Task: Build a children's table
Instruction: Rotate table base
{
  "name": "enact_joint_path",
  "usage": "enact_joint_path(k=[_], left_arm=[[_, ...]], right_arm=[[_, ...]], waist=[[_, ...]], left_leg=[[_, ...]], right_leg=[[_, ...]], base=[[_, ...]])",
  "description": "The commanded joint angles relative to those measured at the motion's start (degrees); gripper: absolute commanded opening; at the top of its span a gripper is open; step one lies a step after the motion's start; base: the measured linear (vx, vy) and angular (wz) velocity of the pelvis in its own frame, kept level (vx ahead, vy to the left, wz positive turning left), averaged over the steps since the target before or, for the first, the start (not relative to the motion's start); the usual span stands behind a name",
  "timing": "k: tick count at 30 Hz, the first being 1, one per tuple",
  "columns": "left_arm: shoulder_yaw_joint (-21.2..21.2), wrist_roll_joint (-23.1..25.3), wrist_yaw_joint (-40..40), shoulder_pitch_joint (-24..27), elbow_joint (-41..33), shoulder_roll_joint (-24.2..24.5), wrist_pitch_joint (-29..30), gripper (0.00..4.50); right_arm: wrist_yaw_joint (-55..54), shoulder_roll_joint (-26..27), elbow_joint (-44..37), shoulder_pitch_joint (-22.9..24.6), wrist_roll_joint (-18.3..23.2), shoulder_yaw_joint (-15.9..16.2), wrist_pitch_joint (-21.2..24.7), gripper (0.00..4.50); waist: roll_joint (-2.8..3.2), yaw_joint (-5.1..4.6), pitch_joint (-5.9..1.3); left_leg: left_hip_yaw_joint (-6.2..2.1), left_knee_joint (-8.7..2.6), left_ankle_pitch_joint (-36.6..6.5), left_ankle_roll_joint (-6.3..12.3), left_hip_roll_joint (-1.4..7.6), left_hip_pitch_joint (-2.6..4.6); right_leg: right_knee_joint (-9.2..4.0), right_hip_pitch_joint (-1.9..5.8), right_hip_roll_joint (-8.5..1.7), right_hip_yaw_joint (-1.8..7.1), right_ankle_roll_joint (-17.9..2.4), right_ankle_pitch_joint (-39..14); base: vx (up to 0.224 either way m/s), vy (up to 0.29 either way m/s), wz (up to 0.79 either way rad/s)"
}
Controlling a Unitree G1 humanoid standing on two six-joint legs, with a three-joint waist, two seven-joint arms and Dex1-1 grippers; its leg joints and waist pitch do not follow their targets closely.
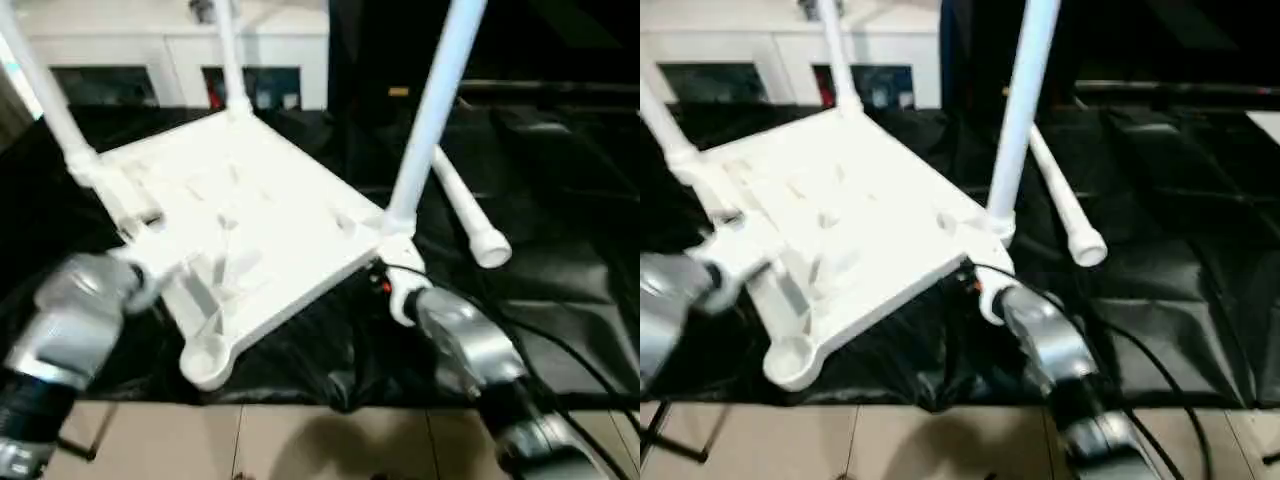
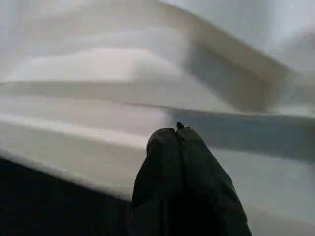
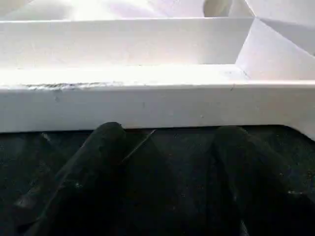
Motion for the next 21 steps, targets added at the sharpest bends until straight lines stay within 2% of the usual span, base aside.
enact_joint_path(k=[1, 3, 5, 7, 8, 10, 11, 13, 14, 15, 18, 21], left_arm=[[-1.52, -0.44, -1.60, 0.60, 0.79, 0.45, -0.43, 0.00], [-3.04, -1.91, -4.14, 1.02, 0.22, 0.09, -0.70, 0.00], [-3.34, -2.55, -4.99, 1.13, -0.18, -0.09, -0.88, 0.00], [-4.72, -6.37, -9.94, 1.48, -3.96, -0.89, -1.48, 0.00], [-5.01, -6.98, -10.82, 1.49, -4.67, -1.04, -1.67, 0.00], [-5.68, -8.37, -12.67, 1.40, -6.25, -1.55, -1.88, 0.00], [-6.07, -9.22, -13.43, 1.01, -6.96, -2.37, -1.73, 0.00], [-6.50, -10.28, -14.28, 0.45, -7.53, -3.52, -2.06, 0.00], [-6.66, -10.66, -14.42, 0.10, -7.69, -4.16, -1.91, 0.00], [-7.03, -11.19, -14.69, -0.40, -7.66, -5.17, -2.23, 0.00], [-7.78, -11.58, -13.67, -2.48, -6.37, -8.59, -2.63, 0.00], [-8.24, -11.25, -13.07, -3.64, -4.72, -9.80, -3.36, 0.00]], right_arm=[[-0.53, -0.10, 1.43, -1.12, -0.44, -0.49, -1.18, 2.96], [-1.47, 0.48, 5.58, -3.74, -0.22, -1.33, -2.65, 2.84], [-1.70, 0.60, 6.64, -4.43, -0.24, -1.49, -3.08, 2.64], [-2.75, 1.19, 11.53, -7.40, -0.40, -2.29, -4.97, 2.53], [-2.84, 1.30, 12.27, -7.87, -0.45, -2.38, -5.25, 2.45], [-2.99, 1.55, 13.90, -8.91, -0.61, -2.52, -5.89, 2.34], [-3.04, 1.74, 15.14, -9.72, -0.69, -2.55, -6.47, 2.20], [-2.80, 1.98, 16.81, -10.67, -0.77, -2.51, -7.38, 2.07], [-2.70, 2.03, 17.48, -11.04, -0.86, -2.45, -7.77, 2.01], [-2.50, 2.09, 17.95, -11.30, -0.89, -2.35, -8.03, 1.84], [-2.30, 2.28, 19.27, -11.84, -1.02, -2.14, -8.86, 1.64], [-2.20, 2.45, 20.51, -12.24, -1.17, -2.28, -9.71, 1.39]], waist=[[0.65, -0.07, -3.79], [0.66, -0.30, -3.86], [0.46, -0.45, -3.71], [0.22, -0.42, -3.78], [0.36, -0.30, -3.75], [0.45, -0.43, -3.64], [0.01, -0.52, -3.67], [0.23, -0.46, -3.87], [-0.34, -0.67, -3.86], [-0.17, -0.57, -3.98], [-0.24, -0.59, -4.14], [-0.38, -0.60, -4.09]], left_leg=[[-0.27, -4.28, -11.93, 0.81, 0.63, -0.03], [-0.33, -4.26, -12.39, 0.54, 0.68, 0.06], [-0.31, -4.21, -12.92, 0.55, 0.55, -0.08], [-0.33, -4.18, -13.18, 0.61, 0.63, 0.02], [-0.29, -4.18, -12.83, 0.52, 0.71, 0.14], [-0.24, -4.20, -13.36, 0.50, 0.72, 0.11], [-0.18, -4.18, -13.18, 0.56, 0.76, 0.10], [-0.14, -4.04, -11.60, 0.68, 0.67, -0.02], [-0.12, -4.07, -11.01, 0.93, 0.64, -0.30], [-0.13, -3.98, -9.99, 1.15, 0.62, -0.35], [0.06, -3.72, -7.39, 2.09, 0.60, -0.49], [0.09, -3.66, -7.64, 2.44, 0.52, -0.63]], right_leg=[[-3.37, 3.39, -2.81, 2.84, -11.20, -15.65], [-3.47, 3.40, -2.85, 2.89, -11.02, -16.47], [-3.50, 3.44, -2.75, 2.88, -11.03, -17.66], [-3.62, 3.40, -3.02, 2.94, -10.74, -19.49], [-3.62, 3.27, -3.05, 3.02, -11.21, -19.54], [-3.48, 3.24, -2.78, 3.00, -11.30, -18.90], [-3.45, 3.25, -2.75, 3.02, -11.23, -18.71], [-3.08, 3.40, -2.72, 3.06, -11.67, -16.73], [-3.03, 3.58, -2.67, 3.07, -11.73, -16.19], [-2.89, 3.69, -2.76, 3.06, -11.78, -15.76], [-2.67, 3.76, -2.68, 3.14, -12.53, -13.12], [-2.75, 3.86, -2.72, 3.06, -12.58, -13.70]], base=[[0.000, 0.000, 0.00], [0.000, 0.000, 0.00], [0.000, 0.000, 0.00], [0.000, 0.000, 0.00], [0.000, 0.000, 0.00], [0.000, 0.000, 0.00], [0.000, 0.000, 0.00], [0.000, 0.000, 0.00], [0.000, 0.000, 0.00], [0.000, 0.000, 0.00], [0.000, 0.000, 0.00], [0.000, 0.000, 0.00]])
